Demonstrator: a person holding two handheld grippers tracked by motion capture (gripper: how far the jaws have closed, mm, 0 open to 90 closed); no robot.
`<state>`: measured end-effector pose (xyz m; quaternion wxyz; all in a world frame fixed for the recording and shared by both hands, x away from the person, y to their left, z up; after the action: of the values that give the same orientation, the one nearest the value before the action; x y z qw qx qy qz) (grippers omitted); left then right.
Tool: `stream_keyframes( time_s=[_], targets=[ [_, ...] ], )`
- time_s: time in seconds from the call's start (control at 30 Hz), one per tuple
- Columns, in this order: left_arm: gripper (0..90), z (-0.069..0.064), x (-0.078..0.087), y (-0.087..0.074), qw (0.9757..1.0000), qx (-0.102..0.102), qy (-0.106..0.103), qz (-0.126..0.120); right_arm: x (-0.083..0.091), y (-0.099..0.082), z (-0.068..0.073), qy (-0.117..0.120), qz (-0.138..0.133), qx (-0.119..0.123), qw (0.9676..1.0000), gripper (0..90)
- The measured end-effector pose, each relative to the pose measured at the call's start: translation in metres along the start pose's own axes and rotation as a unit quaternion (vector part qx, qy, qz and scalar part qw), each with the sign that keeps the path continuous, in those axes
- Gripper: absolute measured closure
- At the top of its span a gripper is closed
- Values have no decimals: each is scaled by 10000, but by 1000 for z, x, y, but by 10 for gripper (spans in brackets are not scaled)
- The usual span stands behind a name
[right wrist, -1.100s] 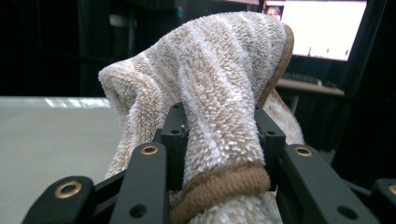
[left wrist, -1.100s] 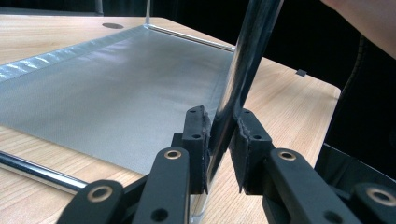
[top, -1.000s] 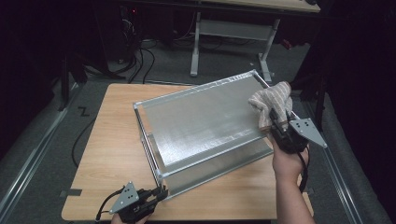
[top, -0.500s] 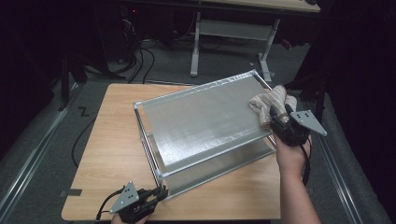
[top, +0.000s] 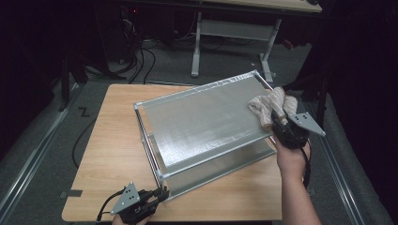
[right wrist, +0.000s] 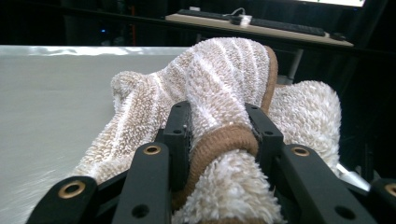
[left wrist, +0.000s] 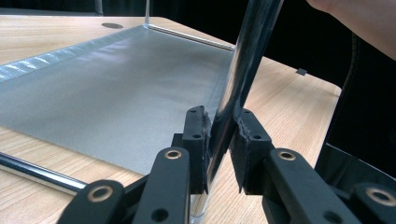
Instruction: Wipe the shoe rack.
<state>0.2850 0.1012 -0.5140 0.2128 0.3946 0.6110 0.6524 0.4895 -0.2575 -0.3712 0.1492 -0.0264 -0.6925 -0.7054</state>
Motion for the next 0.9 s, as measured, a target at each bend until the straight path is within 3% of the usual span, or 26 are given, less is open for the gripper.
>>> stream_keyframes(
  time_s=[0.2, 0.53, 0.73, 0.9],
  targets=[
    [760, -2, -1, 0, 10000, -41, -20, 4, 10, -5, 26, 241, -101, 28, 9997, 665],
    [763, -4, -2, 0, 9999, -98, -30, 19, 31, -18, 89, 572, -377, 138, 9976, 643],
    [763, -4, -2, 0, 9999, -101, -38, 22, 46, -24, 130, 937, -488, 133, 9943, 643],
    [763, -4, -3, 0, 9999, -104, -42, 21, 57, -28, 160, 1232, -486, 281, 9908, 650]
  ],
)
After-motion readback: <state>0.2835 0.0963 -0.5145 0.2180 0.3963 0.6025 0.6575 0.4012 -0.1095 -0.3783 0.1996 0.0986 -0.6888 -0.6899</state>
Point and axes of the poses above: each handheld gripper's, and its own axes: x roughly backward along the jaws, y roughly out of its top, z roughly to its left, the point moved 9 cm from there along -x, roughly forward along the jaws, and after that the axes turned 8 degrees about -x, right-handed, at the moved point
